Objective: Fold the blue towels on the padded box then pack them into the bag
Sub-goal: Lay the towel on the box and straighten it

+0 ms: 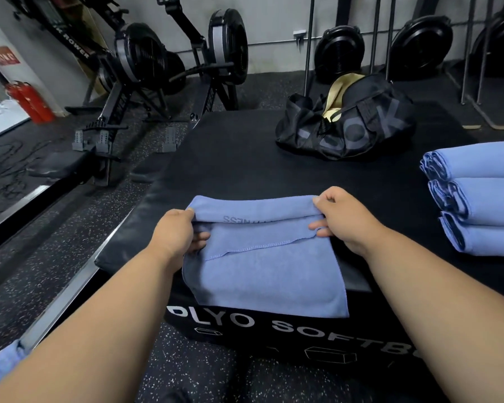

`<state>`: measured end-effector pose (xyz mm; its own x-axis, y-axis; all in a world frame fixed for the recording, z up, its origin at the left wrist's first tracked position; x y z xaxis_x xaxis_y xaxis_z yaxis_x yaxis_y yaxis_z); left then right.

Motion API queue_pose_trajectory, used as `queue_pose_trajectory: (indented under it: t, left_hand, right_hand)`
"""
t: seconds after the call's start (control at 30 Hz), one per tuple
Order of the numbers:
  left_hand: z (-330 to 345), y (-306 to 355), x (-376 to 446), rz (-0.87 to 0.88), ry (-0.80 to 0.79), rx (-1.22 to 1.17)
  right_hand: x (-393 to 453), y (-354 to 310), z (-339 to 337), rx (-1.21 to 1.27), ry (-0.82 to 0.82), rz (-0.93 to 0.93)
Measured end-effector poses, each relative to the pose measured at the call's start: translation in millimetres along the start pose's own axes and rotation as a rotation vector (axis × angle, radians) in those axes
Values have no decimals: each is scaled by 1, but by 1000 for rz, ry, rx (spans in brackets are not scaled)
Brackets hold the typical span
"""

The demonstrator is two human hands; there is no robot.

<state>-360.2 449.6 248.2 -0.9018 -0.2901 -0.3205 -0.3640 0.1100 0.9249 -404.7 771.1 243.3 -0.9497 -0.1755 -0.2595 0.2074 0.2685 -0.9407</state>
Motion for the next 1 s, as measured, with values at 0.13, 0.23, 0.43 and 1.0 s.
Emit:
queue_pose_trajectory:
  t: [0.13, 0.23, 0.43, 1.0]
  left_hand:
    - [0, 9, -12, 14, 15, -14]
    - [-8, 47, -27, 121, 42, -132]
    - [-29, 152, -69, 470, 23, -321]
    - [-17, -7, -106, 281, 72, 279]
  right_hand:
    - [-10, -5, 2, 96, -42, 44]
    - [-21, -40, -3, 231, -2, -104]
    - [-64, -158, -33, 245, 171, -558]
    - [-138, -14, -26, -247, 200, -256]
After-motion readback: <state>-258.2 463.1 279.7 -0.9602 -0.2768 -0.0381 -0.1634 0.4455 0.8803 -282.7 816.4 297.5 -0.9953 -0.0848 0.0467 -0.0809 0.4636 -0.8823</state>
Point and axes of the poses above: each hand's wrist, its own x-axis towards the middle knuckle, its own z-axis out of the palm, y = z × x, the point moved 2 cm from there along x, towards the middle knuckle, and after that the axes turned 9 degrees about -y, right-handed, at the moved point
